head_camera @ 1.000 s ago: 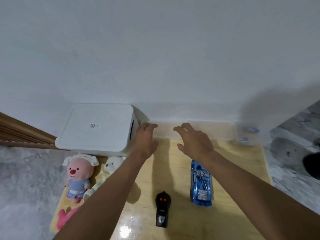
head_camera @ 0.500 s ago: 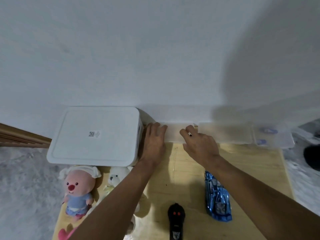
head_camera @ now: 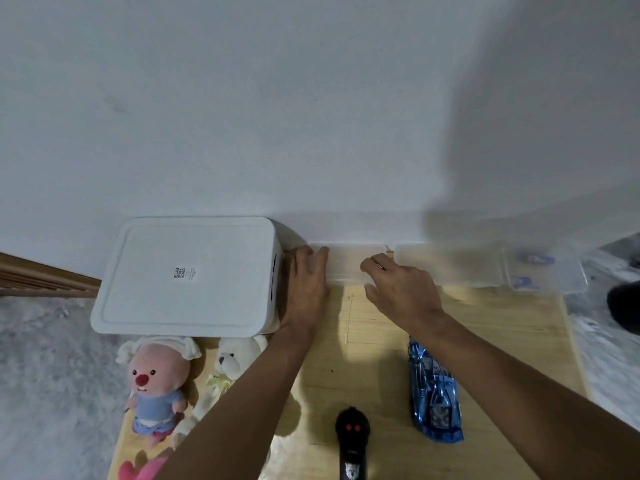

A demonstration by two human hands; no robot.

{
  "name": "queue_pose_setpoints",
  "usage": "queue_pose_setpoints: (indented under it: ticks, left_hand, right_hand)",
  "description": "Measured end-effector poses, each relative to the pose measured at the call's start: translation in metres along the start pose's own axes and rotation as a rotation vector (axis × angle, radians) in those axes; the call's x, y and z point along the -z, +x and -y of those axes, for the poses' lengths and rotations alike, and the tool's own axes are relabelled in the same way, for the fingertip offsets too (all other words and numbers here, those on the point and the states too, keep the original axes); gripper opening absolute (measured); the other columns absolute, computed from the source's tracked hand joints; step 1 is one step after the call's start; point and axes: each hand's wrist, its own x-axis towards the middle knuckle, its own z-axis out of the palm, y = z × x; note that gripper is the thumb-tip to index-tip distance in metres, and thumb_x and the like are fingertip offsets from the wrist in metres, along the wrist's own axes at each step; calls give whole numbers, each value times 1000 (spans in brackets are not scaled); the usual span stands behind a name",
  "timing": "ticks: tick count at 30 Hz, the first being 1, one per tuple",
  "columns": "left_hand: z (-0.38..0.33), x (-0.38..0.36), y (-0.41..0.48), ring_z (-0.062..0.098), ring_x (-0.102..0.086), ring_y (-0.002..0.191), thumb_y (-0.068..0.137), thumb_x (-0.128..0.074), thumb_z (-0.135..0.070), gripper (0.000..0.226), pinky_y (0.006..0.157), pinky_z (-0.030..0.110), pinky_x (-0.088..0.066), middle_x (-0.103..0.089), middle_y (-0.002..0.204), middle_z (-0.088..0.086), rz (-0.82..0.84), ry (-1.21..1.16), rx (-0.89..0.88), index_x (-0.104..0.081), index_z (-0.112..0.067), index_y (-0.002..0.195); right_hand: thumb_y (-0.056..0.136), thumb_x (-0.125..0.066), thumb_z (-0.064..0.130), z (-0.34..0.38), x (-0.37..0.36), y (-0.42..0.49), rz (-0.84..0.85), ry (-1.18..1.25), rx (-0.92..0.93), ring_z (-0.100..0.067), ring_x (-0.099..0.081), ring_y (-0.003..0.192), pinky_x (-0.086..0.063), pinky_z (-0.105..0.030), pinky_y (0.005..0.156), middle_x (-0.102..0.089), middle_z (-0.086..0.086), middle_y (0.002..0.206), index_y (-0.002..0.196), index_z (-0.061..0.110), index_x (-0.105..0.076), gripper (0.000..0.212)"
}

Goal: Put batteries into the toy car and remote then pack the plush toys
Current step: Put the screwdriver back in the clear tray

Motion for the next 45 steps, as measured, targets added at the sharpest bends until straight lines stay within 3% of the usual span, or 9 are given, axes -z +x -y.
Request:
queue_pose_setpoints:
  ticks: [5,9,15,21,25,30,35,40,45]
  left_hand:
    - [2,-3,-2,41,-44,134,92,-73,-36,59,111,51,-44,-48,140,24,-32,5,-49,-52,-8,140]
    - [1,-3,-1,38,-38,140,92,-76,-29,67,114,51,-42,-43,147,19,-48,24,-38,-44,-13,149]
    - [-6,3,-5,38,-31,145,82,-84,-12,92,118,46,-36,-32,154,17,-50,19,24,-30,-22,156]
    - [-3,3,-7,40,-5,155,85,-83,-19,98,121,49,-5,-16,166,21,-107,64,-42,-22,-23,162]
    - [2,-2,-15,34,9,159,103,-56,-45,74,126,54,-17,-5,171,15,-111,-81,-100,-20,-24,164]
    - [4,-1,-13,33,7,159,107,-38,-46,60,126,50,-14,-8,171,15,-116,-103,-68,-23,-27,162]
    - [1,-2,-12,32,7,159,109,-42,-39,55,126,49,-16,-5,171,13,-136,-114,-28,-28,-29,161]
    - [-1,4,-17,29,21,157,105,-50,-41,76,127,54,-7,17,172,7,-81,-89,-58,-6,-31,165]
    - [0,0,-16,38,19,156,106,-52,-44,81,121,64,-27,20,170,14,-89,8,-72,0,-25,166]
  right_hand:
    - [82,-69,18,0,0,0,48,-11,-10,-28,-62,52,-47,-28,45,-67,7,98,104,20,-65,23]
    - [83,-69,18,1,3,2,69,-8,-22,-28,-62,54,-49,-29,46,-68,7,98,104,20,-65,21]
    - [94,-62,30,-1,23,5,85,105,-43,-25,-68,75,-54,-34,66,-66,12,116,119,26,-60,26]
    - [93,-66,45,-8,37,8,-27,265,-158,-16,-66,75,-44,-27,67,-67,13,107,113,31,-61,25]
    - [92,-68,44,-11,39,12,-107,330,-241,-15,-68,77,-51,-28,67,-65,16,114,112,33,-66,23]
    - [91,-68,47,-14,40,17,-93,327,-263,-14,-67,77,-52,-29,69,-64,16,113,111,35,-66,23]
    - [91,-68,46,-13,42,13,-87,326,-255,-14,-67,75,-48,-27,66,-64,16,112,110,34,-66,22]
    - [89,-72,43,-11,46,18,-131,370,-293,-14,-62,62,-45,-26,63,-58,13,110,104,30,-64,22]
    - [93,-62,44,-4,57,15,-163,322,-390,-8,-53,65,-34,-23,57,-55,14,87,107,26,-53,25]
